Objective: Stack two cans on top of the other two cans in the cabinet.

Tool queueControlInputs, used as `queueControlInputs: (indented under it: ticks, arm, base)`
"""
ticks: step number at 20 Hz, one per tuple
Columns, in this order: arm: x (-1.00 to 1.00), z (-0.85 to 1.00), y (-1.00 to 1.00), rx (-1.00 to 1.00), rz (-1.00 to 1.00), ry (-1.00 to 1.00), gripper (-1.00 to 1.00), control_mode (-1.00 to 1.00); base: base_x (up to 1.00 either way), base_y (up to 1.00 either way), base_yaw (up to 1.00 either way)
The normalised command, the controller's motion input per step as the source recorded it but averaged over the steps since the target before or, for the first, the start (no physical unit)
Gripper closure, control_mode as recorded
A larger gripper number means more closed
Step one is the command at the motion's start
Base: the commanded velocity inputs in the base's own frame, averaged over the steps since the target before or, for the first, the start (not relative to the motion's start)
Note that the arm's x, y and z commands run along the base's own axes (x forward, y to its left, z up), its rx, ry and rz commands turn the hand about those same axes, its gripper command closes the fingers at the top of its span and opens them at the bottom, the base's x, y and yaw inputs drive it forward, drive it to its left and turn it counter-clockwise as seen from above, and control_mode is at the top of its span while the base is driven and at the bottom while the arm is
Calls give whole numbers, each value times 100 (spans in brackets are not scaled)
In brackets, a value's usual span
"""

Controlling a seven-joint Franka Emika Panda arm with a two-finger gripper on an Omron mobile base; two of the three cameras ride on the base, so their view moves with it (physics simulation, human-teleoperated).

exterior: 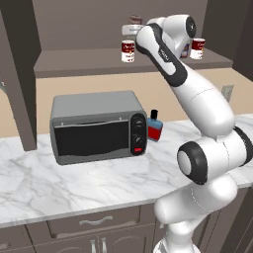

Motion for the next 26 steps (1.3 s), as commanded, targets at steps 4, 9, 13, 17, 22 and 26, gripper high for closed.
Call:
queueControlInputs:
  ticks: [4, 9, 13, 17, 22, 26]
  arm:
    - [24, 0, 15, -1, 0, 0, 100, -100]
    - [12, 0, 3, -3, 0, 1, 100, -100]
    - [4, -3, 0, -4, 0, 2, 100, -100]
    - [5, -8, 0, -4, 0, 2, 100, -100]
    - [8, -8, 0, -3, 0, 1, 100, -100]
    - [4, -4, 0, -2, 0, 0, 100, -100]
  base:
    - [0, 0, 0]
    - [0, 0, 0]
    - [0, 0, 0]
    - [0, 0, 0]
    - [0, 0, 0]
    - [0, 0, 0]
